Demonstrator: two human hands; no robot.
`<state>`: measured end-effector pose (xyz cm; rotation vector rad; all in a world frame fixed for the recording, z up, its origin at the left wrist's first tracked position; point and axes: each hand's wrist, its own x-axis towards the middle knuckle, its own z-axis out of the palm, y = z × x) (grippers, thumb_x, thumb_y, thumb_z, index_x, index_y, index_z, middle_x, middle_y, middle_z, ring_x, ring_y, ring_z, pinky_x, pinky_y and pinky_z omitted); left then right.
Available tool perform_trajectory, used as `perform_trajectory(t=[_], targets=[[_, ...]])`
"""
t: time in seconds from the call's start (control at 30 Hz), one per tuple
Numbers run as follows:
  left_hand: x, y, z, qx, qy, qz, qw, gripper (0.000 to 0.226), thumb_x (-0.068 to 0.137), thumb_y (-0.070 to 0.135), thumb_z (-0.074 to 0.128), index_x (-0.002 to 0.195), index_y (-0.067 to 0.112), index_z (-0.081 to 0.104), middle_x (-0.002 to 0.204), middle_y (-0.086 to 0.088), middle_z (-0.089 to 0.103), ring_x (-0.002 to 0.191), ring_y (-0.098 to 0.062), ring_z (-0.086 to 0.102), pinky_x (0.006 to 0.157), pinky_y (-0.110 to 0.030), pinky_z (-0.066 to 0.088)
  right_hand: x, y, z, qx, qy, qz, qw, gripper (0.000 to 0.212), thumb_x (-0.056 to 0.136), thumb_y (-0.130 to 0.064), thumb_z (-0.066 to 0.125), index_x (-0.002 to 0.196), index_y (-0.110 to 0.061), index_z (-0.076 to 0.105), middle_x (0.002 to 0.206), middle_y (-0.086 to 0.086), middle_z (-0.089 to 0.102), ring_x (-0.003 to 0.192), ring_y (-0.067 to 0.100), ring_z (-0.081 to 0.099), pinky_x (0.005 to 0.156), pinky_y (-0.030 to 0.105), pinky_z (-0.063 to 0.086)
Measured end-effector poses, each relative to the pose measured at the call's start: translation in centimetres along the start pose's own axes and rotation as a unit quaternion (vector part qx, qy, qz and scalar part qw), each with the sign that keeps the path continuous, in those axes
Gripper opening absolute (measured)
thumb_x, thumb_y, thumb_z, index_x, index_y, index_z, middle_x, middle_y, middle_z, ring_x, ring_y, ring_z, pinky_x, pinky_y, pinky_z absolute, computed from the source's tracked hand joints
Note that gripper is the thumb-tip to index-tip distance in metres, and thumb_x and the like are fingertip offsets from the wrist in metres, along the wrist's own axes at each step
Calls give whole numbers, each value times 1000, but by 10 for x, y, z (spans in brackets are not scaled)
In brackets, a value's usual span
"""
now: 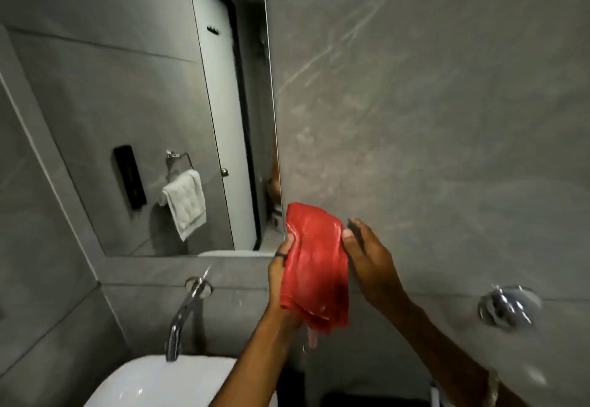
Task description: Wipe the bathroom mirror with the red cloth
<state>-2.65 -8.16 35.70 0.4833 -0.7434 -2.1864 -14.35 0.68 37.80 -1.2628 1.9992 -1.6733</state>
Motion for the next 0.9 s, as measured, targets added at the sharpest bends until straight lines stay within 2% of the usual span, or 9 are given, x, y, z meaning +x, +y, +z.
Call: perform_trajectory(t=[0.07, 0.13, 0.23, 0.33, 0.47, 0.53, 0.7, 0.8, 0.9], targets=[[-7, -21, -10, -43, -11, -46, 998, 73, 84, 62, 64, 131, 7, 69, 130, -25, 68, 120, -49, 64, 97, -68, 52, -7, 19, 4, 107, -86, 181, 974, 32, 101, -48, 54, 119, -25, 66, 121, 5, 70, 113, 28, 68, 86, 41, 57], [-12, -49, -22, -61, 11, -56, 996, 74, 85, 54, 62, 134, -1, 62, 136, -29, 61, 126, -48, 57, 118, -66, 34, -24, 48, 7, 209, -142, 312, 916, 29, 98, -47, 58, 98, -21, 72, 97, 3, 77, 87, 21, 76, 70, 36, 58], [-17, -85, -46, 10, 67, -85, 994, 48, 76, 30, 61, 105, -5, 73, 105, -27, 70, 93, -40, 68, 107, -57, 50, -52, 99, 10, 203, -132, 334, 911, 7, 96, -18, 66, 97, -20, 72, 99, 5, 78, 78, 13, 77, 62, 30, 60], [-21, -121, -83, 99, 65, -185, 976, 32, 76, 17, 59, 94, 0, 80, 90, -20, 77, 80, -34, 75, 77, -43, 64, -80, 144, 6, 136, -121, 358, 916, 31, 88, -1, 68, 111, -22, 68, 114, 8, 74, 93, 20, 70, 68, 32, 56], [-30, -175, -142, 252, 128, -295, 913, 30, 86, -4, 47, 99, 10, 70, 81, -11, 75, 77, -27, 70, 78, -39, 58, -123, 212, 7, 51, -123, 382, 915, 52, 82, 14, 62, 129, -9, 66, 112, 8, 70, 95, 19, 65, 65, 23, 54], [-38, -201, -166, 314, 128, -330, 881, 45, 86, -10, 41, 116, 14, 65, 90, -10, 72, 85, -27, 67, 77, -38, 56, -150, 245, 10, 28, -134, 406, 903, 54, 82, 16, 60, 132, -5, 64, 117, 13, 71, 95, 20, 65, 78, 30, 59], [-32, -262, -208, 327, 127, -400, 846, 75, 83, -11, 45, 144, 33, 48, 107, -6, 68, 96, -24, 65, 70, -37, 57, -187, 319, 26, -56, -174, 439, 879, 59, 88, -3, 61, 144, -18, 52, 119, 5, 67, 107, 23, 67, 85, 31, 53], [-8, -284, -231, 331, 146, -374, 854, 73, 89, -3, 50, 152, 32, 42, 128, -10, 66, 114, -31, 63, 91, -46, 57, -180, 353, 39, -92, -179, 423, 884, 65, 93, -10, 58, 155, -18, 39, 142, 12, 60, 130, 33, 58, 107, 42, 48], [1, -294, -242, 471, 168, -364, 786, 63, 103, 21, 52, 161, 26, 26, 160, -12, 42, 143, -34, 45, 118, -48, 40, -170, 371, 52, -159, -194, 449, 857, 69, 97, -27, 58, 159, -15, 30, 148, 17, 55, 133, 39, 56, 104, 42, 47]])
